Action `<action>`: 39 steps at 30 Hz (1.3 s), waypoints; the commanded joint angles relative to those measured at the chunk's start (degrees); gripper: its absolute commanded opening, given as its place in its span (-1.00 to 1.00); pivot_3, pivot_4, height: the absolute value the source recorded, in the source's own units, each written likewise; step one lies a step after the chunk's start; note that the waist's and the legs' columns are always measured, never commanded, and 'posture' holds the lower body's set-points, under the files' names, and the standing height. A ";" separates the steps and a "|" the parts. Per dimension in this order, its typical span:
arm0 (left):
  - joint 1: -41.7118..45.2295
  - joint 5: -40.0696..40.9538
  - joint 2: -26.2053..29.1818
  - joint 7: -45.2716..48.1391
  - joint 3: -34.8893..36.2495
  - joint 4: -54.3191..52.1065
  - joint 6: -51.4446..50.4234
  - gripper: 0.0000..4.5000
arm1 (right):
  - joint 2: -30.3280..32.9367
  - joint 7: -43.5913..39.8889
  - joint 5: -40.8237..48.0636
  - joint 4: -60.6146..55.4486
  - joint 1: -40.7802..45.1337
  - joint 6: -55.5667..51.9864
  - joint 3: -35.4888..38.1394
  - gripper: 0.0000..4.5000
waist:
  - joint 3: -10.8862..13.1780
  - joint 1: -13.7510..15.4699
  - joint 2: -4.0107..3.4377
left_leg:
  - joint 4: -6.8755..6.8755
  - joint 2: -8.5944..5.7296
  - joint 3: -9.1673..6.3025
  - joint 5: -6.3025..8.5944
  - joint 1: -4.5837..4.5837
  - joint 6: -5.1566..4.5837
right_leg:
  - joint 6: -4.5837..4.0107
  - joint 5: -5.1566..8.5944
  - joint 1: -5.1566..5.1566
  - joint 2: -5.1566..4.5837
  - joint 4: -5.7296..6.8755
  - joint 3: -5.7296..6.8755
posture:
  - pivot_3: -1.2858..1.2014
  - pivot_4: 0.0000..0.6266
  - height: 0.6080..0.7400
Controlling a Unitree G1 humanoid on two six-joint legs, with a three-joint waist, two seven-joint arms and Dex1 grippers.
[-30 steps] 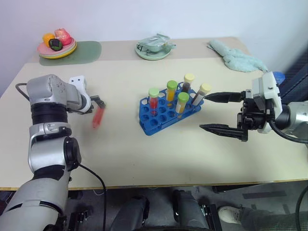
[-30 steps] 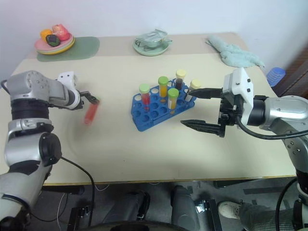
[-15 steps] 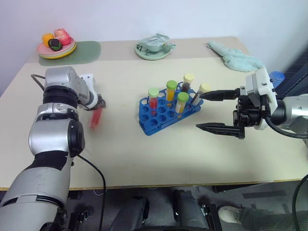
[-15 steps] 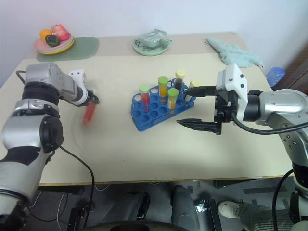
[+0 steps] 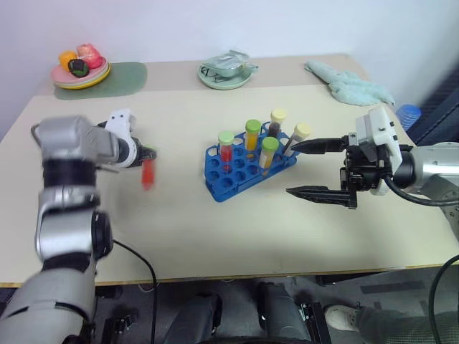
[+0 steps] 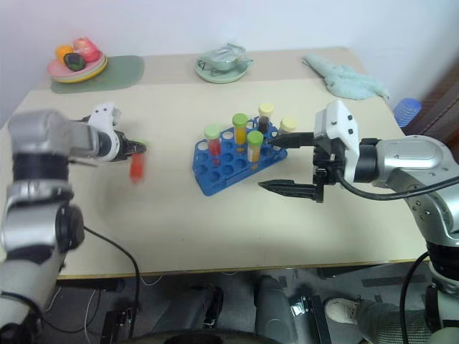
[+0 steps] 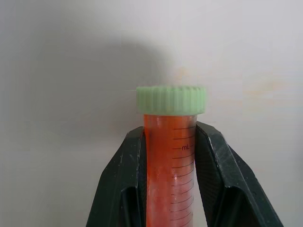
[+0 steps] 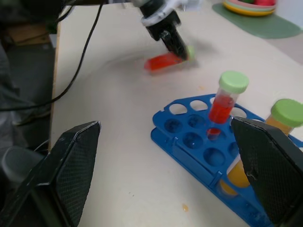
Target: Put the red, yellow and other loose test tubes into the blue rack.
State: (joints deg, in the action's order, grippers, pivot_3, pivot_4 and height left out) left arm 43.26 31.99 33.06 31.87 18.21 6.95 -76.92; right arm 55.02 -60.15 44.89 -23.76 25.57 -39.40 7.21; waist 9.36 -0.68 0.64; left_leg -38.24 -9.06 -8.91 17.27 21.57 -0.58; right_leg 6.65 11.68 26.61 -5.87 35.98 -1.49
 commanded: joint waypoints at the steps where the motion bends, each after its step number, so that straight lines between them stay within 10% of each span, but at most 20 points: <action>1: -9.95 12.26 4.07 15.49 4.36 -22.29 7.20 -0.63 | -0.99 1.36 0.13 -1.63 -0.46 0.84 1.91 1.00 | 0.03 0.04 0.06 | -0.01 0.00 0.03 0.01 0.00 0.00 | -0.01 0.00 0.00 -0.01 -0.03 0.01 | 0.03 -0.52 1.00; 6: -13.50 18.67 -2.52 17.07 7.34 -25.79 17.57 -0.63 | -3.21 4.72 -0.74 -3.25 -3.27 1.60 2.80 1.00 | -0.03 1.58 -0.02 | -0.10 0.01 0.10 0.00 -0.30 0.03 | -0.10 -0.07 -0.42 0.00 -0.25 0.03 | 0.03 -0.52 1.00; 24: -7.49 -3.14 -18.27 23.03 -15.44 -3.11 62.49 -0.63 | -8.74 27.29 6.75 -22.10 -25.62 -6.74 16.22 1.00 | -0.04 1.48 0.01 | -0.08 0.03 0.25 0.09 -0.18 -0.17 | 0.00 -0.16 -0.42 0.02 -0.69 0.02 | 0.03 -0.52 1.00; 39: -11.88 -5.69 -22.60 19.81 -19.55 -4.40 67.81 -0.63 | -6.92 36.37 12.77 -25.13 -25.54 -9.13 17.17 1.00 | -0.04 1.50 0.02 | -0.10 0.08 0.31 0.10 -0.20 -0.21 | 0.05 -0.19 -0.44 0.06 -0.70 -0.01 | 0.03 -0.52 1.00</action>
State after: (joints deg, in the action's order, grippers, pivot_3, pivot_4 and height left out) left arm 31.30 26.24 10.87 52.66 -1.34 5.93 -9.69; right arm 47.58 -23.51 57.16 -47.82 0.26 -49.61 22.85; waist 9.31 0.82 0.66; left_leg -38.34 -8.98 -8.60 17.37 21.37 -0.79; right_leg 6.70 11.49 26.17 -5.81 35.29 -1.50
